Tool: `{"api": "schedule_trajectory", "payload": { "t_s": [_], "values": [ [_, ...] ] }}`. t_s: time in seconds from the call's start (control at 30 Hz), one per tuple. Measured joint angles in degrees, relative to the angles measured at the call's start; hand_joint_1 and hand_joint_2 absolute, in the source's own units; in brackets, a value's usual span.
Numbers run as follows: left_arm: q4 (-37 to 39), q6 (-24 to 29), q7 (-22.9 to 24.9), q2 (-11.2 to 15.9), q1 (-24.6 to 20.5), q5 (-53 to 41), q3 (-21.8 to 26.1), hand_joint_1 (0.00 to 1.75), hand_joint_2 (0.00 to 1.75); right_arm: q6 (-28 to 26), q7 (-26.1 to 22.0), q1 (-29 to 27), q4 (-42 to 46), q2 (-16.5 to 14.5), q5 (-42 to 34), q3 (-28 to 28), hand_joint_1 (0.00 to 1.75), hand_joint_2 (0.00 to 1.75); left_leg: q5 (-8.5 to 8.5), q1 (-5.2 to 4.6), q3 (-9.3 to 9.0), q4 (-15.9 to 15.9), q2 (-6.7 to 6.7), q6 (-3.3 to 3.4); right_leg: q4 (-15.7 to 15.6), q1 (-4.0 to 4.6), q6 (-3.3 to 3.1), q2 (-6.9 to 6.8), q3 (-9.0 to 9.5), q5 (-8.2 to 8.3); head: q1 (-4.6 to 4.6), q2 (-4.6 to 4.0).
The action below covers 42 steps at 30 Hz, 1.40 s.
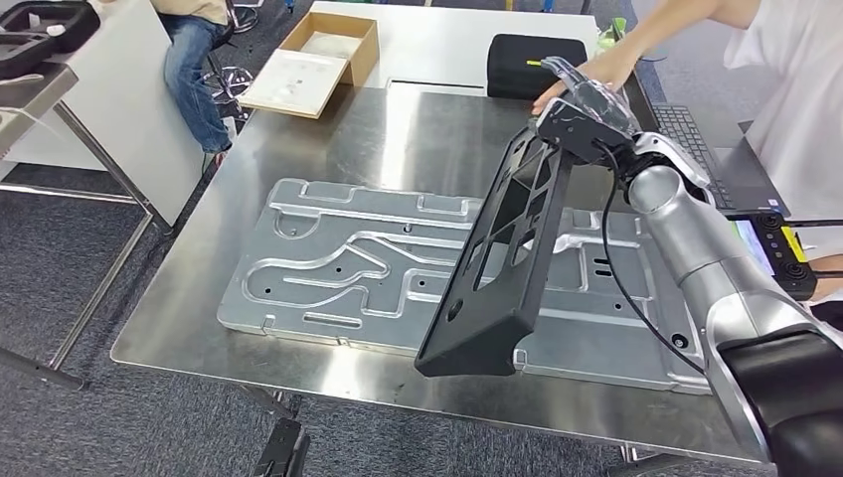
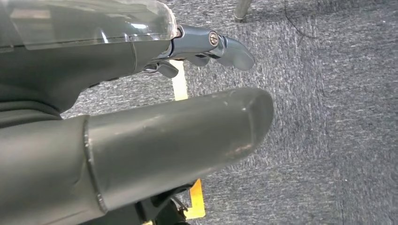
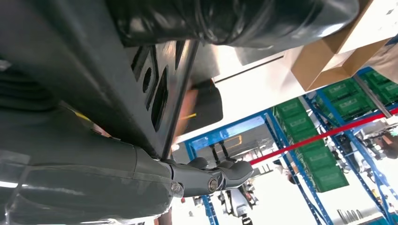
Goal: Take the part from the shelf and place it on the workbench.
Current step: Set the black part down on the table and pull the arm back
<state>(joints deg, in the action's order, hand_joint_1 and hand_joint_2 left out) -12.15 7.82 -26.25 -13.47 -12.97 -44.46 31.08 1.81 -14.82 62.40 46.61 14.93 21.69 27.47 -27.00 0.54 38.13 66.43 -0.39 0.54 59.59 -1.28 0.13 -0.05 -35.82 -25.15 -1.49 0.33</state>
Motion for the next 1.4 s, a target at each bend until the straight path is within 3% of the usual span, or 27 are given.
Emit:
{"api": "schedule_trajectory", "payload": {
  "t_s": [0.07, 0.17, 0.23, 0.3, 0.37, 0.4, 0.43, 0.47, 0.5, 0.57, 0.6, 0.67, 0.73, 0.83, 0.87, 0.9, 0.93, 1.0, 1.07, 1.17, 1.23, 1.33, 1.37, 1.4],
  "values": [
    [0.0, 0.0, 0.0, 0.0, -0.1, 0.0, 0.0, 0.0, 0.0, 0.0, 0.0, 0.1, 0.1, 0.0, 0.0, 0.0, 0.0, 0.0, 1.68, -0.18, -2.65, -5.8, -0.04, 0.42, 0.1, 0.22, 0.38, 0.17, -0.17, 0.02, 0.01, 0.0],
    [0.0, 0.0, 0.0, 0.0, -0.1, 0.0, 0.0, 0.0, 0.0, -0.1, 0.0, 0.0, 0.1, 0.0, 0.2, 0.0, 0.0, 0.0, 1.72, -0.27, -3.08, -7.2, 0.01, 1.09, -0.1, 0.22, 1.31, 0.29, -0.5, 0.22, 0.0, 0.0],
    [0.0, 0.0, 0.0, 0.0, -0.2, -0.1, 0.0, 0.0, 0.0, -0.5, 0.0, 0.0, 0.2, 0.0, 0.3, 0.0, 0.0, 0.87, 2.18, -0.08, -3.29, -7.9, 0.09, 1.8, 1.6, 0.07, 1.83, 0.27, -1.14, -1.19, 0.03, 0.0],
    [0.0, 0.0, 0.0, 0.0, -0.3, -0.1, 0.0, 0.0, 0.0, -1.0, 0.0, 0.0, 0.3, 0.0, 0.5, -0.2, 0.0, 1.75, 2.41, -0.04, -3.36, -8.1, 0.09, 2.19, 7.6, 0.03, 2.16, 0.23, -3.74, -4.61, 0.05, 0.0],
    [0.0, 0.0, 0.0, 0.0, -0.3, -0.2, 0.0, 0.0, 0.0, -1.5, 0.0, -0.3, 0.4, 0.0, 1.1, -0.4, 0.0, 0.87, 2.42, -0.12, -3.33, -8.1, 0.06, 2.25, 14.3, 0.01, 2.35, 0.22, -6.88, -7.08, 0.05, 0.0],
    [0.0, 0.0, 0.0, 0.0, -0.3, -0.2, 0.0, 0.0, 0.0, -1.6, 0.0, -0.5, 0.4, 0.0, 1.4, -0.4, 0.0, 0.87, 2.41, -0.15, -3.33, -8.0, 0.05, 2.24, 15.1, 0.01, 2.34, 0.22, -7.37, -6.77, 0.05, 0.0],
    [0.0, 0.0, 0.0, 0.0, -0.3, -0.2, 0.0, 0.0, 0.0, -1.7, 0.0, -0.6, 0.4, 0.0, 1.6, -0.4, 0.0, 0.87, 2.37, -0.16, -3.34, -7.9, 0.03, 2.22, 13.9, 0.01, 2.27, 0.21, -6.82, -5.46, 0.05, 0.0],
    [0.0, 0.0, 0.0, 0.0, -0.3, -0.3, 0.0, 0.0, 0.0, -1.8, 0.0, -0.7, 0.4, 0.0, 1.7, -0.5, 0.0, 1.31, 2.3, -0.16, -3.38, -7.8, 0.02, 2.16, 10.4, 0.01, 2.13, 0.2, -5.18, -3.34, 0.05, 0.0],
    [0.0, 0.0, 0.0, -0.1, -0.3, -0.3, 0.0, 0.0, 0.0, -1.8, 0.0, -0.6, 0.5, 0.0, 1.8, -0.5, 0.0, 1.31, 2.19, -0.16, -3.4, -7.7, 0.02, 2.06, 6.4, 0.04, 1.93, 0.17, -3.22, -1.57, 0.05, 0.0],
    [0.0, 0.0, 0.1, -0.1, -0.5, -0.4, 0.0, 0.0, 0.0, -1.8, 0.1, -0.5, 0.7, 0.0, 1.8, -0.7, 0.0, 0.44, 2.01, -0.33, -3.22, -7.5, 0.03, 1.7, 0.6, 0.38, 1.51, 0.19, -0.54, 0.23, 0.04, 0.0],
    [0.0, 0.0, 0.1, -0.1, -0.5, -0.4, 0.0, 0.0, 0.0, -1.8, 0.2, -0.4, 0.7, 0.0, 1.8, -0.7, 0.0, 0.0, 2.0, -0.38, -3.11, -7.5, 0.03, 1.47, -0.2, 0.58, 1.31, 0.24, -0.24, 0.14, 0.04, 0.0],
    [0.0, -0.1, 0.2, -0.1, -0.5, -0.5, 0.0, 0.0, 0.0, -1.4, 0.9, -0.4, 0.6, -0.1, 1.6, -0.9, 0.0, 0.0, 1.91, -0.47, -2.94, -7.5, 0.02, 0.91, -0.4, 0.52, 0.83, 0.29, -0.22, 0.28, 0.04, 0.0],
    [0.0, -0.1, 0.2, -0.2, -0.5, -0.6, 0.0, 0.0, 0.0, -0.9, 1.7, -0.1, 0.5, -0.3, 1.4, -1.1, 0.0, 0.0, 0.38, -0.5, -2.18, -5.5, 0.02, 0.33, -0.7, 0.12, 0.14, 0.22, -0.1, 0.5, 0.0, 0.0],
    [0.0, -0.1, 0.2, -0.1, -0.5, -0.7, 0.0, 0.0, 0.0, 0.0, 2.1, 0.3, 0.0, -0.5, 1.4, -1.1, 0.0, 0.0, -4.85, -0.22, 2.38, 4.9, 0.06, -0.33, -0.8, 0.05, -0.41, 0.1, -0.02, 0.55, -0.02, 0.0],
    [0.0, -0.1, 0.2, -0.1, -0.5, -0.7, 0.0, 0.0, 0.0, 0.7, 2.2, 0.3, -0.3, -0.6, 1.3, -1.1, 0.0, 0.0, -5.75, -0.15, 3.81, 8.0, 0.07, -0.44, -0.8, 0.08, -0.43, 0.1, -0.01, 0.53, -0.02, 0.0],
    [0.0, -0.2, 0.2, -0.1, -0.4, -0.7, 0.0, 0.0, 0.0, 1.7, 2.3, 0.4, -0.5, -0.6, 1.2, -1.1, 0.0, 0.0, -5.5, -0.13, 4.31, 8.9, 0.07, -0.47, -0.8, 0.09, -0.44, 0.12, 0.01, 0.52, -0.03, 0.0],
    [0.0, -0.3, 0.2, -0.1, -0.4, -0.7, 0.0, 0.0, 0.0, 2.8, 2.4, 0.6, -0.8, -0.7, 1.1, -1.1, 0.0, 0.0, -4.14, -0.12, 3.71, 7.6, 0.07, -0.41, -0.7, 0.1, -0.42, 0.17, 0.06, 0.5, -0.03, 0.0],
    [0.0, -0.4, 0.2, -0.1, -0.5, -0.7, 0.0, 0.0, 0.0, 4.5, 2.5, 1.2, -1.4, -0.8, 0.7, -1.1, 0.0, 0.0, -0.1, -0.15, 0.3, 0.0, 0.06, 0.05, -0.6, 0.13, -0.29, 0.25, 0.14, 0.38, -0.03, 0.0],
    [0.0, -0.5, 0.2, -0.1, -0.6, -0.7, 0.0, 0.0, 0.0, 5.3, 2.4, 2.2, -2.0, -0.9, 0.5, -1.1, 0.0, 0.0, 1.93, -0.33, -2.47, -6.1, 0.05, 0.49, -0.4, 0.34, 0.1, 0.29, -0.03, 0.31, -0.02, 0.0],
    [0.0, -0.5, 0.2, -0.1, -0.6, -0.7, 0.0, 0.0, 0.0, 5.5, 2.4, 2.9, -2.8, -0.9, 0.4, -1.1, 0.0, 0.0, 2.13, -0.4, -3.07, -7.6, 0.05, 1.1, -0.5, 0.43, 1.0, 0.25, -0.23, 0.39, -0.02, 0.0],
    [0.0, -0.5, 0.2, -0.2, -0.7, -0.7, 0.1, 0.0, 0.0, 5.5, 2.4, 3.2, -3.2, -1.0, 0.4, -1.1, 0.0, 0.0, 2.56, -0.21, -3.27, -8.2, 0.09, 1.85, 1.1, 0.3, 1.52, 0.17, -0.83, -0.9, 0.01, 0.0],
    [0.0, -0.5, 0.1, -0.2, -0.8, -0.7, 0.1, 0.0, 0.0, 5.4, 2.4, 3.7, -3.7, -1.0, 0.4, -1.1, 0.0, 0.0, 2.85, -0.14, -3.3, -8.5, 0.12, 2.4, 10.8, 0.17, 2.03, 0.14, -5.16, -5.9, 0.03, 0.0],
    [0.0, -0.6, 0.1, -0.2, -0.8, -0.7, 0.1, 0.0, 0.0, 5.4, 2.4, 3.7, -4.0, -1.0, 0.4, -1.1, 0.0, 0.0, 2.84, -0.15, -3.28, -8.4, 0.11, 2.41, 13.8, 0.12, 2.17, 0.13, -6.64, -6.84, 0.03, 0.0],
    [0.0, -0.6, 0.1, -0.2, -0.7, -0.7, 0.1, 0.0, 0.0, 5.4, 2.5, 3.6, -4.2, -1.0, 0.4, -1.1, 0.0, 0.0, 2.79, -0.15, -3.26, -8.3, 0.1, 2.39, 15.1, 0.06, 2.25, 0.12, -7.35, -6.75, 0.03, 0.0]
  ]
}}
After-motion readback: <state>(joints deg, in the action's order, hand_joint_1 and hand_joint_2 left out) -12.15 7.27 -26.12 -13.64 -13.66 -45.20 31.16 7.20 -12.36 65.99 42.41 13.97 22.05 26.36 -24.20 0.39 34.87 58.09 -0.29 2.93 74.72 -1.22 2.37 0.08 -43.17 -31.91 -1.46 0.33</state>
